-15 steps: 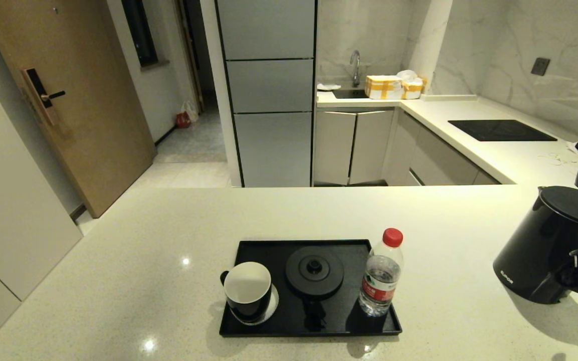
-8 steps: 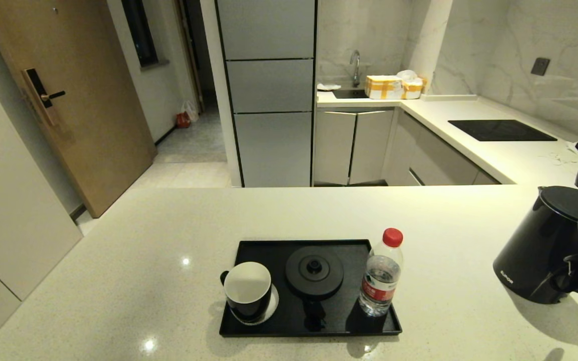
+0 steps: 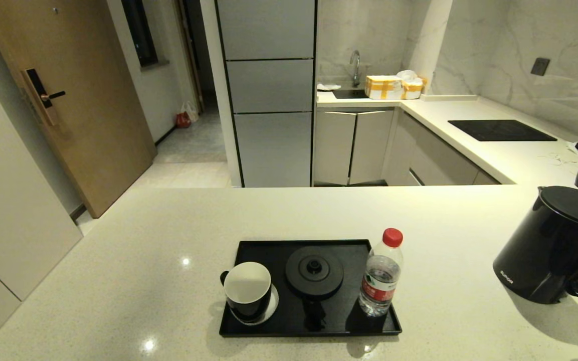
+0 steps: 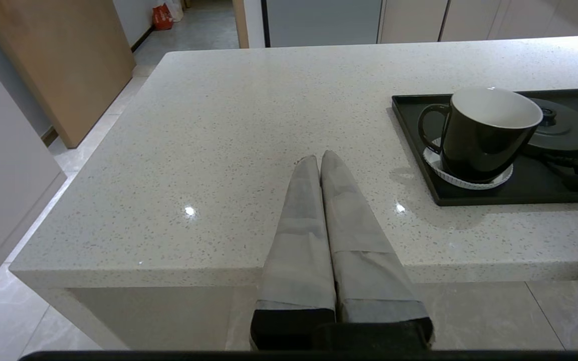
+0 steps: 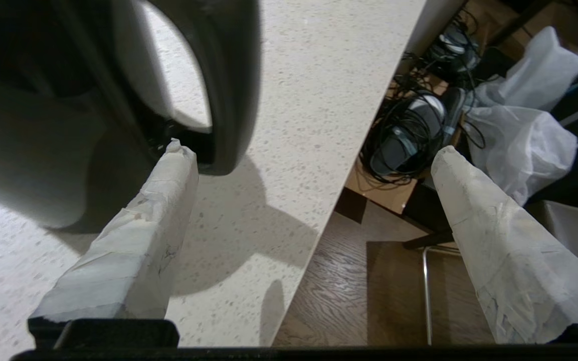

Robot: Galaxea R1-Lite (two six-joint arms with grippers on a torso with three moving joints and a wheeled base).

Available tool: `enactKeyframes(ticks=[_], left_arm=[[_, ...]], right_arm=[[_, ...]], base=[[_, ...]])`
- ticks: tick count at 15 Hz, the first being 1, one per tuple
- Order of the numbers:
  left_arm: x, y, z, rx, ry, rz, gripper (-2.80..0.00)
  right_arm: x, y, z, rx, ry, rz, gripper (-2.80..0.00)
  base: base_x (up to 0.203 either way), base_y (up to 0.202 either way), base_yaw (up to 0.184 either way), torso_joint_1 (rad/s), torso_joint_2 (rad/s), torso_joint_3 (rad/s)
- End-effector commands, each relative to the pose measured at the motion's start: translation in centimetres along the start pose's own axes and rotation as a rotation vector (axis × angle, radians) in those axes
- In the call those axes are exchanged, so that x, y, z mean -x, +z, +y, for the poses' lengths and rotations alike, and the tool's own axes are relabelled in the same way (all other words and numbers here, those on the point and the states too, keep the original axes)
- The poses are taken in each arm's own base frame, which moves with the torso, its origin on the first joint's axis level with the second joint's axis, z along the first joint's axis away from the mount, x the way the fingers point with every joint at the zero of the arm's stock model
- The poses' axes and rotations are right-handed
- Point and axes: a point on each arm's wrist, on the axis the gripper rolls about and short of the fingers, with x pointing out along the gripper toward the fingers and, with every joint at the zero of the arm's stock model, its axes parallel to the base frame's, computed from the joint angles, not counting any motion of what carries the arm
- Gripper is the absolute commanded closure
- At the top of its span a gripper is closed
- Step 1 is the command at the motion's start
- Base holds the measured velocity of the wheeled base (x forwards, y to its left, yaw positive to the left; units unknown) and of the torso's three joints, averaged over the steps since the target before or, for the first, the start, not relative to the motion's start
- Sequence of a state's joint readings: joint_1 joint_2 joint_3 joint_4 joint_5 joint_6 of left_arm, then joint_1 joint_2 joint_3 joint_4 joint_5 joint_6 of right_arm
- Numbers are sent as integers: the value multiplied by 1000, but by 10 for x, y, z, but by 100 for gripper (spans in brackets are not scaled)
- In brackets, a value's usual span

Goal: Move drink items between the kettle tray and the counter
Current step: Return the kettle to its original position

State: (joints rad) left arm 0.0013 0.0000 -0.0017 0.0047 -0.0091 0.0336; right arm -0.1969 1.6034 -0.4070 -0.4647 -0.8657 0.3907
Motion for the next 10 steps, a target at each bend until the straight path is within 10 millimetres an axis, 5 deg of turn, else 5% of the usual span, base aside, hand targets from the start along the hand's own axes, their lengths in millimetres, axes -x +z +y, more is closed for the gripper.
enactKeyframes(ticks=[1,10], left_arm=[[0,0,0,0,0,-1,0],[0,0,0,0,0,0,0]], right_arm=[[-6,0,-2,-6,-30,7,-280],[-28,-10,17,-4,-17,2,-280]], base=[[0,0,0,0,0,0],[0,0,0,0,0,0]])
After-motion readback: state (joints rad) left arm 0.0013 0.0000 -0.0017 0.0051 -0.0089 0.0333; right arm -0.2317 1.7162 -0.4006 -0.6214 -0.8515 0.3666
